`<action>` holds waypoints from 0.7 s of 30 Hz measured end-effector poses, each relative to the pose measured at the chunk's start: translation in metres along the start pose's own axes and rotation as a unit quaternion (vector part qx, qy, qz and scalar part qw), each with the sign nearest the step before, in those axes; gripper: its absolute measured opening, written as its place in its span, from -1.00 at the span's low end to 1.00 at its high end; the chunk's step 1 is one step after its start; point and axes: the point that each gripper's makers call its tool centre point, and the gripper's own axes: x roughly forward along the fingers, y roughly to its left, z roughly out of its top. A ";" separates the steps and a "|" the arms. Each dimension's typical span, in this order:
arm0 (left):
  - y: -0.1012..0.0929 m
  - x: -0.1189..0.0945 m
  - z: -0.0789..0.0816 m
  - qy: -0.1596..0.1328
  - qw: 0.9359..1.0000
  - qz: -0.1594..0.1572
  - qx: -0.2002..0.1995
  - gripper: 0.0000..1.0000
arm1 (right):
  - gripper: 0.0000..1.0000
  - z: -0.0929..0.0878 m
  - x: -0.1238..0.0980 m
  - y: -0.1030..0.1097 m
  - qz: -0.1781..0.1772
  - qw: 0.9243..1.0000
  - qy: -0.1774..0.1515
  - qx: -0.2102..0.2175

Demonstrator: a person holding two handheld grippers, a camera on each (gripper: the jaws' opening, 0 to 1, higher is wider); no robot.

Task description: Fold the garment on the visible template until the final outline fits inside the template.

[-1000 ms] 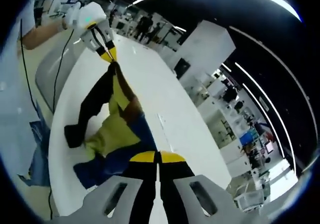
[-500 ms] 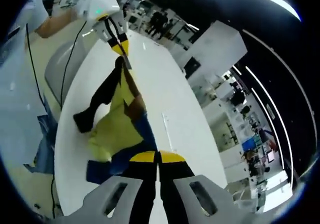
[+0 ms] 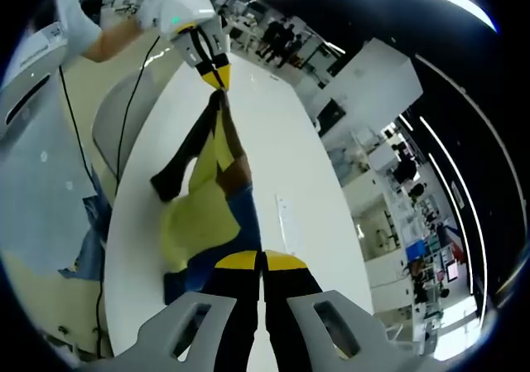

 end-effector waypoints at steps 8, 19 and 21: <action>0.009 -0.018 0.003 0.012 1.000 -0.017 0.020 -1.00 | -0.98 0.011 -0.017 0.002 0.022 1.000 0.009 0.000; 0.021 -0.042 0.010 0.022 0.999 -0.013 0.039 -1.00 | -0.98 0.032 -0.042 0.009 0.025 1.000 0.005 -0.016; 0.019 -0.046 0.011 0.028 0.999 -0.017 0.043 -1.00 | -0.98 0.034 -0.045 0.012 0.026 0.999 0.006 -0.018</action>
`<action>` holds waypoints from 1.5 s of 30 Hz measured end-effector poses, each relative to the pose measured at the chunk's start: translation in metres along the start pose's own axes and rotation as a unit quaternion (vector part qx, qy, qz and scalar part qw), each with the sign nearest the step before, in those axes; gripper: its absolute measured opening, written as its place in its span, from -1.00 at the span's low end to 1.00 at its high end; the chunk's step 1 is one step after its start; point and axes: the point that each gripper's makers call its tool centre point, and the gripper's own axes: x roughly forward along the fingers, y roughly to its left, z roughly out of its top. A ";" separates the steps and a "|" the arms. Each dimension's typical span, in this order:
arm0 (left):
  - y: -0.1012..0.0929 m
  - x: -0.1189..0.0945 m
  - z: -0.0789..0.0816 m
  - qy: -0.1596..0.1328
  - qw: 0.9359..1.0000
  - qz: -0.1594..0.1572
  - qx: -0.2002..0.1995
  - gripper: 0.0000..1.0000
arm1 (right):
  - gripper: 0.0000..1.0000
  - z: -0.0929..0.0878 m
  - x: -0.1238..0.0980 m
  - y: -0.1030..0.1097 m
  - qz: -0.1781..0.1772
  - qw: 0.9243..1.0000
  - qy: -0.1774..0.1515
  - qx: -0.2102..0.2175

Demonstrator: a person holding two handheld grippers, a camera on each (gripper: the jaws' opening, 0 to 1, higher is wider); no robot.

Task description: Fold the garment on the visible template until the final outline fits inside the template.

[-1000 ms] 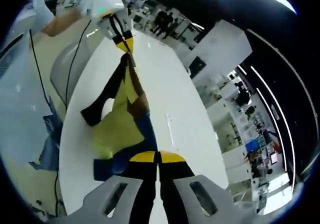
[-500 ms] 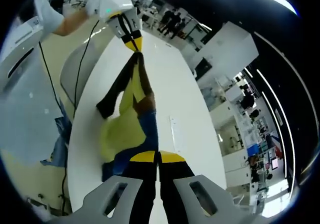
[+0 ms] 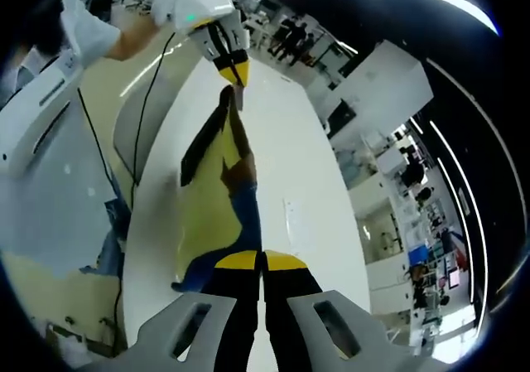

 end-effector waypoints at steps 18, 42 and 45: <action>-0.018 -0.042 0.012 0.018 1.000 -0.019 0.006 -1.00 | -0.98 0.018 -0.026 0.029 0.017 1.000 -0.015 -0.021; -0.066 -0.046 0.026 0.019 0.994 -0.104 -0.001 -1.00 | -0.98 0.008 -0.025 0.062 0.072 0.997 -0.001 -0.014; -0.069 -0.037 0.024 0.017 0.994 -0.112 -0.006 -1.00 | -0.98 0.001 -0.015 0.066 0.079 0.997 0.003 -0.006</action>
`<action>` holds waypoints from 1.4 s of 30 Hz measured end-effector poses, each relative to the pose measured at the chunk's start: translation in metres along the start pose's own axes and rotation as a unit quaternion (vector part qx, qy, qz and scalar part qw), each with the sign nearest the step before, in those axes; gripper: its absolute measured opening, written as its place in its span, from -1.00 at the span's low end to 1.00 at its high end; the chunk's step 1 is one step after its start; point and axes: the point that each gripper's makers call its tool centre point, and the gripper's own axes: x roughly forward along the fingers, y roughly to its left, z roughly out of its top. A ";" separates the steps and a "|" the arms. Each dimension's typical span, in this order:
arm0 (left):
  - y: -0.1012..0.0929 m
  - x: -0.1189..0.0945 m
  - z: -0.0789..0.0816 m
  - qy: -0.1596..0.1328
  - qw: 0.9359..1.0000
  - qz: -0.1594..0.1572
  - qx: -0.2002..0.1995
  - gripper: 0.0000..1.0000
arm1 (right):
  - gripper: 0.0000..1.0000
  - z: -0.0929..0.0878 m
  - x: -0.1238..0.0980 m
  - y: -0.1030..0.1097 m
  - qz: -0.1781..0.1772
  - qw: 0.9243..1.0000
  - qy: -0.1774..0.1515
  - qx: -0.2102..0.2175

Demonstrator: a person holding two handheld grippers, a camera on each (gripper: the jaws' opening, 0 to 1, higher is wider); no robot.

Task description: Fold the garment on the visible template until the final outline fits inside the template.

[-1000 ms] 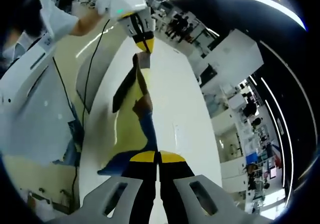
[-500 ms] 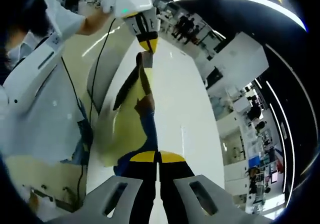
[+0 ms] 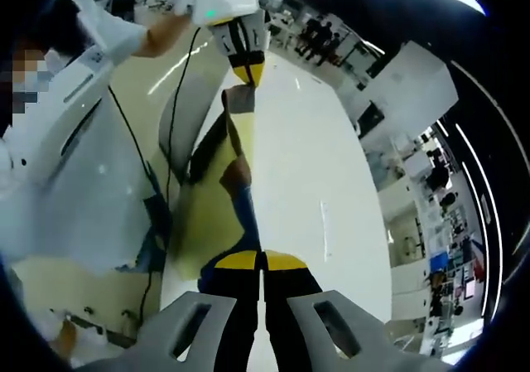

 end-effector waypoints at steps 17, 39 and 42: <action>0.012 0.050 -0.009 -0.019 0.999 -0.022 -0.036 -1.00 | -0.98 -0.033 0.045 -0.016 0.019 0.998 0.012 0.053; 0.041 0.110 -0.019 -0.048 0.995 -0.023 -0.085 -1.00 | -0.98 -0.068 0.089 -0.054 0.001 0.992 0.011 0.128; 0.043 0.117 -0.022 -0.047 0.995 -0.024 -0.089 -1.00 | -0.98 -0.070 0.093 -0.057 0.001 0.991 0.007 0.135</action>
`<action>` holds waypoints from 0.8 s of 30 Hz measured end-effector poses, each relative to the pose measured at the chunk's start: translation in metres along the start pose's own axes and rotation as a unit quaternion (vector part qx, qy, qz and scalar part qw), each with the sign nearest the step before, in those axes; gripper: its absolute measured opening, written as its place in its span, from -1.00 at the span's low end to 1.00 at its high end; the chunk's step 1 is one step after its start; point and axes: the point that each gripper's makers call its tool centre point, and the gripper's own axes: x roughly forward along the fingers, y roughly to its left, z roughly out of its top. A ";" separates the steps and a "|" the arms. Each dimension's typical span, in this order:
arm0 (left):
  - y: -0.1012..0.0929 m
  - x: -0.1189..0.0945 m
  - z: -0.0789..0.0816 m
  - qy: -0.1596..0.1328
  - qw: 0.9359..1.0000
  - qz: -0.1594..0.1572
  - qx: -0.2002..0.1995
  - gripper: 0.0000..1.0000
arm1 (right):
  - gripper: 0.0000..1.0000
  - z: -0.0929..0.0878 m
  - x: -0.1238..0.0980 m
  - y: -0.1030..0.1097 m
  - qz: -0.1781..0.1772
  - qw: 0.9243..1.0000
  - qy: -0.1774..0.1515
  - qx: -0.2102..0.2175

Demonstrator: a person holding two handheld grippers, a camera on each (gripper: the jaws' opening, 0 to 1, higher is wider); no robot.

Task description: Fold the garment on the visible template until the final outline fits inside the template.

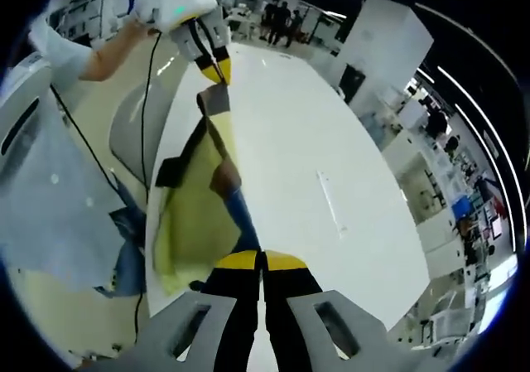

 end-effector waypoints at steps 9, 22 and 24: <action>0.014 0.018 -0.004 -0.012 1.000 0.001 -0.022 -1.00 | -0.98 -0.005 0.013 -0.019 -0.009 1.000 -0.004 0.017; 0.026 0.054 -0.012 -0.018 0.998 -0.011 -0.062 -1.00 | -0.98 -0.017 0.039 -0.039 -0.016 0.999 -0.010 0.043; 0.027 0.059 -0.014 -0.019 0.997 -0.014 -0.068 -1.00 | -0.98 -0.019 0.044 -0.042 -0.016 0.999 -0.009 0.046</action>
